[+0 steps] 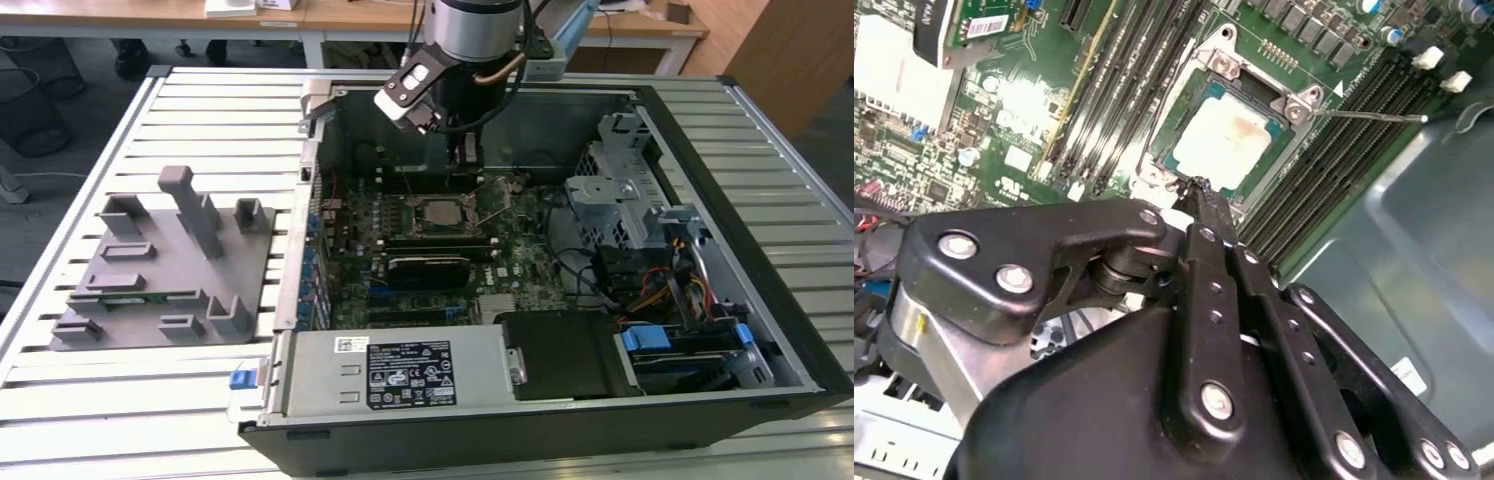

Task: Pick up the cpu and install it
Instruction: 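Close the cpu cover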

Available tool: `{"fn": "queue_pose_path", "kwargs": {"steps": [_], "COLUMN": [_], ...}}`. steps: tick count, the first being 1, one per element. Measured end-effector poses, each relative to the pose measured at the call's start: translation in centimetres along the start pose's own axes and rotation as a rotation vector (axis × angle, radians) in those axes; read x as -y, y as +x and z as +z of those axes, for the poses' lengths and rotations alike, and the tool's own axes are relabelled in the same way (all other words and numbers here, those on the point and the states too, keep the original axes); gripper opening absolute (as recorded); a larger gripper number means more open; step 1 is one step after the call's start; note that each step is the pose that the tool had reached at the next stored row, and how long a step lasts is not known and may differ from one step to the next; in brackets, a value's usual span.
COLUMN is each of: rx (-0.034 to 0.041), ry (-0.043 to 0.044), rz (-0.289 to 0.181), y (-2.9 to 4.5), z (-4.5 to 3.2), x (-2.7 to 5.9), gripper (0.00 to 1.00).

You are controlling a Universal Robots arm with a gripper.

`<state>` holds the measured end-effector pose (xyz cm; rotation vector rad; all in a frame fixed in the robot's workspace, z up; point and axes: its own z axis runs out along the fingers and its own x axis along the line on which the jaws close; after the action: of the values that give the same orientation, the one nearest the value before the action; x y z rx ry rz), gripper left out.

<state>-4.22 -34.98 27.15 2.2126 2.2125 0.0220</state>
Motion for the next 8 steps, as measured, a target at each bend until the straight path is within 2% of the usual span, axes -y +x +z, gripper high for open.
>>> {"fn": "queue_pose_path", "kwargs": {"steps": [3,8], "rx": [-0.0002,-0.0020], "ry": [-0.0001,-0.0001], "rz": [-0.001,-0.001], "y": [-0.26,-1.28], "z": [-0.01,-0.01], "x": [0.00,0.00], "gripper": [0.11,0.11]}}
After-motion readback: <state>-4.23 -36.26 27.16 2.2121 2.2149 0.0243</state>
